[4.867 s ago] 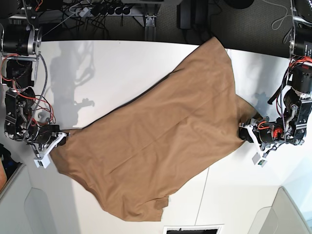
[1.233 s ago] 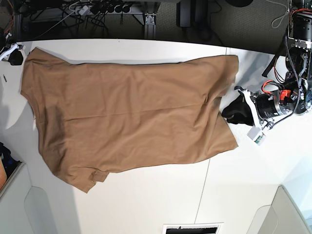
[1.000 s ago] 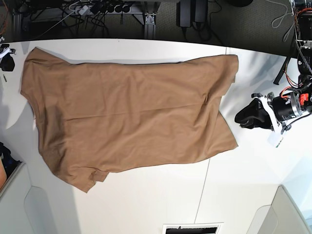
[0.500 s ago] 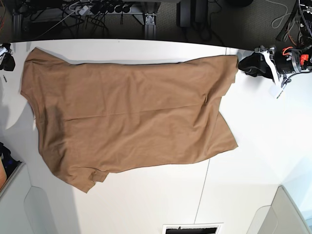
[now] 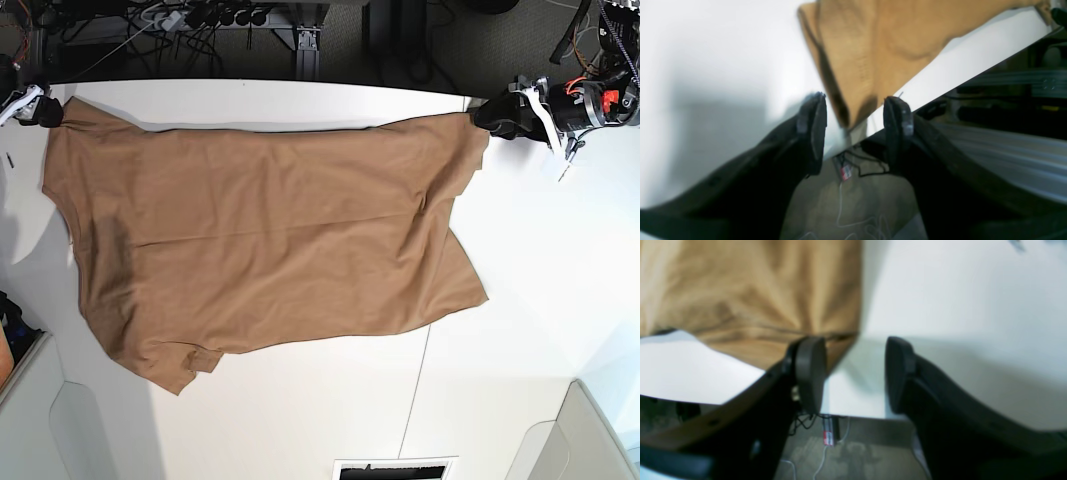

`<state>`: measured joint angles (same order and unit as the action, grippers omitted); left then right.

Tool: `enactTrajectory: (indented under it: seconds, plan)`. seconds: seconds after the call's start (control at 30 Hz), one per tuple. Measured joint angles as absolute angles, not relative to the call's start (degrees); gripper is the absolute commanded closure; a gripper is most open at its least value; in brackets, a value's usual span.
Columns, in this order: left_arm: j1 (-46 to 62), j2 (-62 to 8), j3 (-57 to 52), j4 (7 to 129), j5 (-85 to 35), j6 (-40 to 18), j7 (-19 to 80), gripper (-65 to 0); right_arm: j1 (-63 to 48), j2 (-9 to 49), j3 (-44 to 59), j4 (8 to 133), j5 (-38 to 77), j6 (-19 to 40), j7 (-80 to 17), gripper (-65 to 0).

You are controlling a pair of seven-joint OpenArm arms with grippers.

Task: Layout the t-shirt on the table in an organized manner, then fold the t-shirt properly
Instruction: 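Grasp the shirt edge with both grippers and stretch it taut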

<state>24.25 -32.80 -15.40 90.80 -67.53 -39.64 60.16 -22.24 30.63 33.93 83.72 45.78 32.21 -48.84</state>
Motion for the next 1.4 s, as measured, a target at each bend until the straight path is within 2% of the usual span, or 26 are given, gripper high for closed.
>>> enactTrajectory:
  seconds: [0.23, 0.27, 0.3, 0.33, 0.37, 0.47, 0.5, 0.7, 0.93, 1.2, 1.4]
  plan:
    - [24.3, -31.1, -15.4, 90.8, -67.6, -39.7, 60.0, -30.3, -22.2, 29.7, 33.2, 83.8, 47.0, 32.2, -47.8, -29.4]
    - [24.3, -31.1, -15.3, 90.8, -67.8, -39.6, 60.0, -30.3, -22.2, 29.6, 33.2, 83.8, 47.3, 32.2, -47.8, -26.8]
    - [24.3, -31.1, -15.3, 90.8, -68.1, -39.6, 60.0, -29.5, -22.2, 29.5, 33.1, 83.8, 47.4, 32.2, -47.8, -20.1]
    - [24.3, -31.1, -15.3, 90.8, -68.7, -39.6, 60.0, -26.5, -22.2, 29.5, 33.1, 83.8, 47.4, 32.2, -48.1, -10.7]
    - [24.3, -31.1, -15.3, 90.8, -69.4, -39.6, 60.0, -20.9, -22.2, 29.5, 33.1, 83.8, 47.3, 32.1, -48.6, -0.3]
    - [24.3, -31.1, -15.3, 90.8, -69.8, -39.7, 60.0, -1.4, -22.2, 29.4, 33.0, 83.8, 47.5, 32.4, -48.7, 0.0]
    - [24.3, -31.2, -15.3, 90.8, -69.8, -39.6, 60.0, 0.0, -22.2, 29.4, 33.0, 84.0, 47.3, 32.4, -48.7, 0.0]
    - [24.4, -35.6, -15.4, 92.4, -76.7, -39.7, 66.5, 0.0, -22.4, 29.5, 35.5, 87.9, 46.2, 32.2, -50.1, 0.0]
    - [21.4, -38.0, -15.4, 94.9, -77.0, -39.7, 66.4, 0.0, -18.0, 30.9, 38.0, 90.0, 45.6, 32.4, -48.7, 0.0]
    - [17.3, -38.0, -14.9, 94.8, -65.5, -39.7, 57.6, 0.0, -9.7, 30.9, 37.4, 88.7, 45.3, 32.6, -48.8, 0.0]
    - [14.9, -38.1, -11.3, 94.9, -57.7, -39.7, 52.5, 0.0, -4.7, 30.8, 32.2, 83.7, 44.8, 32.4, -47.8, 0.0]
